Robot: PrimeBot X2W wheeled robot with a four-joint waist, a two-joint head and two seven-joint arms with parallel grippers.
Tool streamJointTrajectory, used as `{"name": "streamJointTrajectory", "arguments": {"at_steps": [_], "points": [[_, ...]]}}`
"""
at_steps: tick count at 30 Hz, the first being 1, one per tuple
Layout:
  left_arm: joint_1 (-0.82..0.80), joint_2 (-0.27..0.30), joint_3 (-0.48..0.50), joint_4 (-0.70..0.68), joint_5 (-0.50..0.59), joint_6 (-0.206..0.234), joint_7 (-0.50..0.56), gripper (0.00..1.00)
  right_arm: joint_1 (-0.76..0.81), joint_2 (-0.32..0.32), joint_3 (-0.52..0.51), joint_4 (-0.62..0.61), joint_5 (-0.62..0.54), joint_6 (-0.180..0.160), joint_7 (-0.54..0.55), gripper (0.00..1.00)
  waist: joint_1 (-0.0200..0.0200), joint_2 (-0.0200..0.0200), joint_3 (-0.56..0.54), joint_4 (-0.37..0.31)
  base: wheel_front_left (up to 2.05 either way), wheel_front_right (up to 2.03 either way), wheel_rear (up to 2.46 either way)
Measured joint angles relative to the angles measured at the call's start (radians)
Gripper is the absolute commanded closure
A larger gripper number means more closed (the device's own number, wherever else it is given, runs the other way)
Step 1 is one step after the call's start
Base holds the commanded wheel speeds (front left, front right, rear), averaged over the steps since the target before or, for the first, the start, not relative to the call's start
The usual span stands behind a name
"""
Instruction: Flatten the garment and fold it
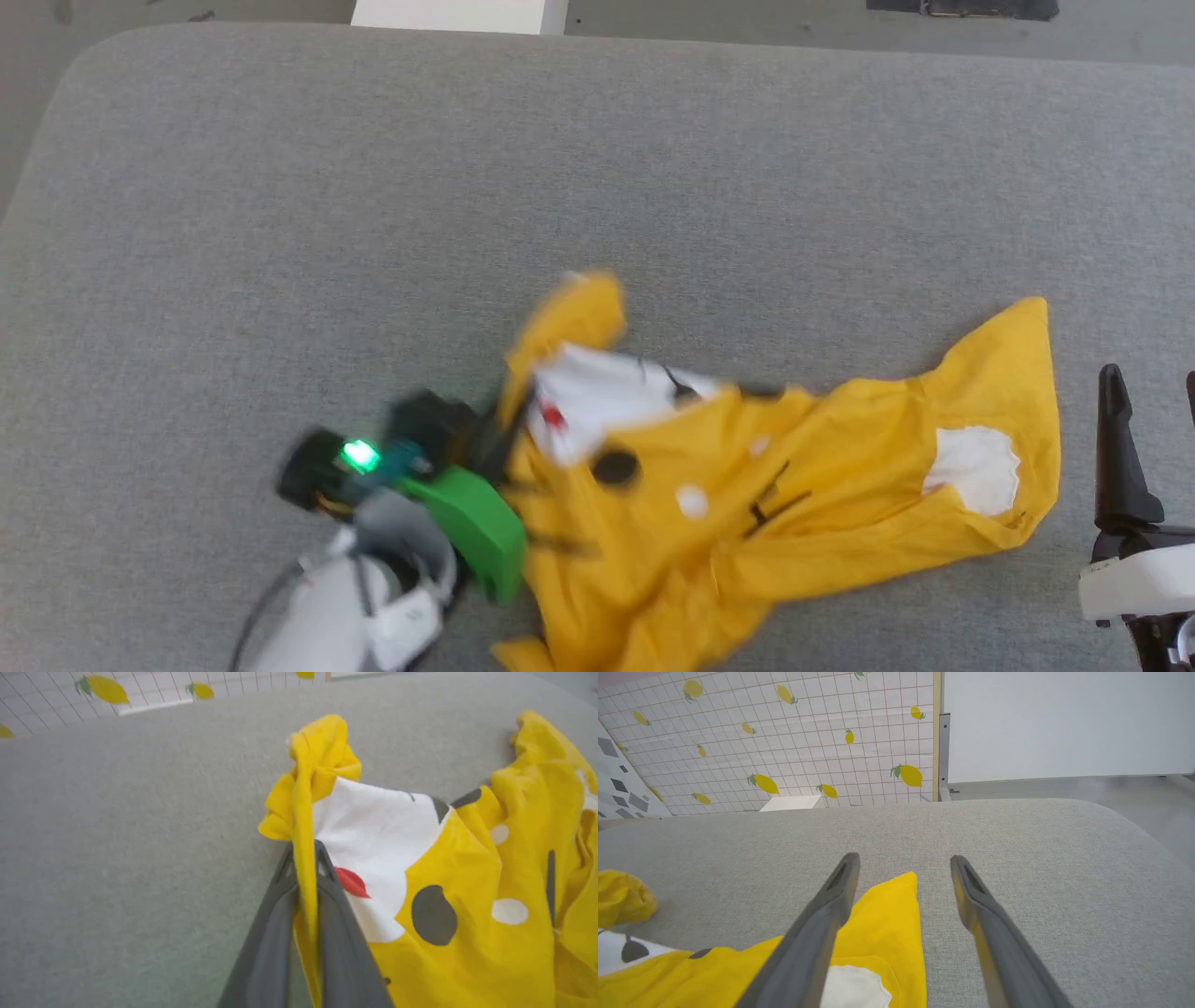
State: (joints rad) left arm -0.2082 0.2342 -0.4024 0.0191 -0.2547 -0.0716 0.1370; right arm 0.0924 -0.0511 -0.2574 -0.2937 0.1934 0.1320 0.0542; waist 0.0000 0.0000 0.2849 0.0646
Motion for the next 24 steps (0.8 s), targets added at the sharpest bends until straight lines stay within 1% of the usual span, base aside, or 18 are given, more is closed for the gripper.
{"name": "streamJointTrajectory", "arguments": {"at_steps": [5,9,10,11,12,13,16,19,21,24], "points": [[-0.04,-0.002,0.115,-0.075,0.008,0.092,-0.125,1.0,-0.006,0.0,-0.005,-0.002,0.0,0.0,0.005,0.0,0.0,0.0,-0.007,0.016,0.0,0.0,0.0],[-0.014,-0.012,0.202,-0.087,-0.003,0.186,-0.158,1.0,-0.009,0.0,-0.003,-0.003,0.0,0.0,0.009,0.0,0.0,0.0,-0.009,0.027,0.0,0.0,0.0],[0.009,-0.019,0.221,-0.078,-0.012,0.209,-0.159,0.8,-0.009,0.0,-0.002,-0.002,0.0,0.0,0.009,0.0,0.0,0.0,-0.009,0.028,0.0,0.0,0.0],[0.03,-0.028,0.237,-0.065,-0.028,0.227,-0.16,0.68,-0.009,0.0,-0.002,-0.002,0.0,0.0,0.01,0.0,0.0,0.0,-0.009,0.029,0.0,0.0,0.0],[0.058,-0.033,0.243,-0.041,-0.031,0.243,-0.16,0.16,-0.009,0.0,0.0,-0.002,0.0,0.0,0.015,0.0,0.0,0.0,-0.008,0.03,0.0,0.0,0.0],[0.085,-0.039,0.246,-0.017,-0.034,0.25,-0.16,0.0,-0.009,0.0,0.002,-0.001,0.0,0.0,0.016,0.0,0.0,0.0,-0.007,0.03,0.0,0.0,0.0],[0.127,-0.072,0.256,0.025,-0.069,0.258,-0.176,0.0,-0.009,0.0,0.004,0.001,0.0,0.0,0.018,0.0,0.0,0.0,-0.006,0.033,0.0,0.0,0.0],[0.126,-0.1,0.281,0.027,-0.1,0.259,-0.244,0.0,-0.009,0.0,0.003,0.001,0.0,0.0,0.025,0.0,0.0,0.0,-0.008,0.036,0.0,0.0,0.0],[0.126,-0.113,0.297,-0.006,-0.103,0.272,-0.309,0.0,-0.009,0.0,0.002,0.002,-0.001,0.0,0.025,0.0,0.0,0.0,-0.011,0.039,0.0,0.0,0.0],[0.126,-0.122,0.297,-0.108,-0.084,0.269,-0.379,0.0,-0.009,0.0,0.002,0.001,-0.003,0.0,0.032,0.0,0.0,0.0,-0.018,0.043,0.0,0.0,0.0]]}}
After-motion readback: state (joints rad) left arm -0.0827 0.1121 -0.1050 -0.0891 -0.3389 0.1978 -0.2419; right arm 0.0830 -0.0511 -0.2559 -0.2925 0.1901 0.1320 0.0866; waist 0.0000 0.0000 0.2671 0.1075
